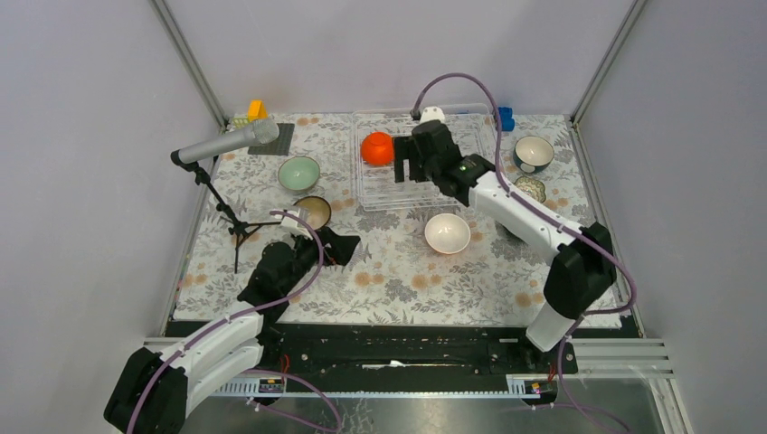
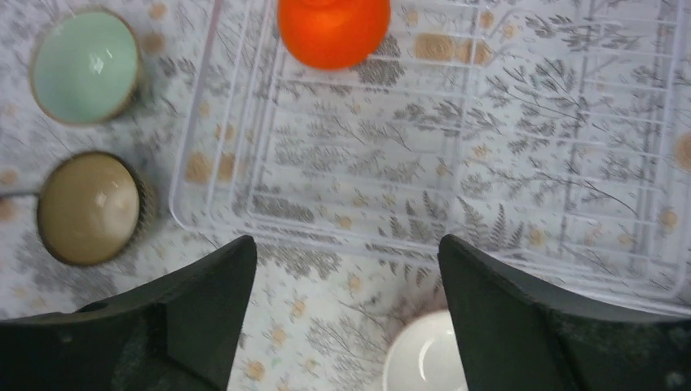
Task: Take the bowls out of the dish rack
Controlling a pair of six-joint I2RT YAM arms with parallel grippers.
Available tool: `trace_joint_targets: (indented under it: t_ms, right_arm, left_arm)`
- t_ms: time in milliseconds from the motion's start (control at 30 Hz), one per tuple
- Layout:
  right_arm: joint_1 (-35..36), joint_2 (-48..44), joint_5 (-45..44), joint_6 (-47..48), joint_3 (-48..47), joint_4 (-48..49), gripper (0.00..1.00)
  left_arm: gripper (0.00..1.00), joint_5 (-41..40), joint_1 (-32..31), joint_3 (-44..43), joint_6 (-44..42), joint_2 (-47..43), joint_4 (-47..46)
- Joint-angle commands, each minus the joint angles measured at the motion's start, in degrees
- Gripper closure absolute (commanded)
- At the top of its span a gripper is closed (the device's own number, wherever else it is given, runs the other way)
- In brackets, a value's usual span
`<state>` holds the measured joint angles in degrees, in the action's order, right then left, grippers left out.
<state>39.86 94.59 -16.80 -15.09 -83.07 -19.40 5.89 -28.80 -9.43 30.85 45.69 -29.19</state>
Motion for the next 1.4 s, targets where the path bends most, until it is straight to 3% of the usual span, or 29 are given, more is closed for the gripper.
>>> trace_joint_targets:
  t_ms: [0, 100, 400, 600, 800, 1033, 1367]
  right_arm:
    - [-2.1, 5.7, 6.7, -5.5, -7.9, 4.8, 0.08]
    - [-3.2, 10.6, 8.4, -8.7, -11.5, 5.7, 0.01]
    - [-8.2, 23.6, 15.1, -21.2, -19.7, 12.3, 0.0]
    - [-11.3, 31.0, 15.9, -29.4, -23.2, 16.3, 0.0]
    - [-12.6, 35.9, 13.0, -32.7, -27.0, 17.0, 0.0]
    - [-13.3, 42.0, 14.1, -35.7, -33.9, 17.7, 0.0]
    - [-13.2, 46.9, 9.6, -38.4, -36.2, 18.3, 0.0]
  left_arm:
    - [0.02, -7.3, -0.1, -2.6, 0.4, -1.1, 0.7]
    - [0.01, -12.0, -0.1, -2.7, 1.5, -1.5, 2.3]
    - [0.01, -25.3, -0.1, -1.3, 4.7, -7.3, 6.2]
    - [0.02, -20.9, -0.1, 1.2, 1.9, -13.4, 3.6]
    - [0.02, -15.1, -0.1, 1.2, -0.7, -12.6, 1.6]
    - [0.02, -13.2, -0.1, 0.5, -0.9, -11.1, 1.5]
    - [0.02, -12.5, -0.1, 0.7, -1.1, -11.8, 1.3]
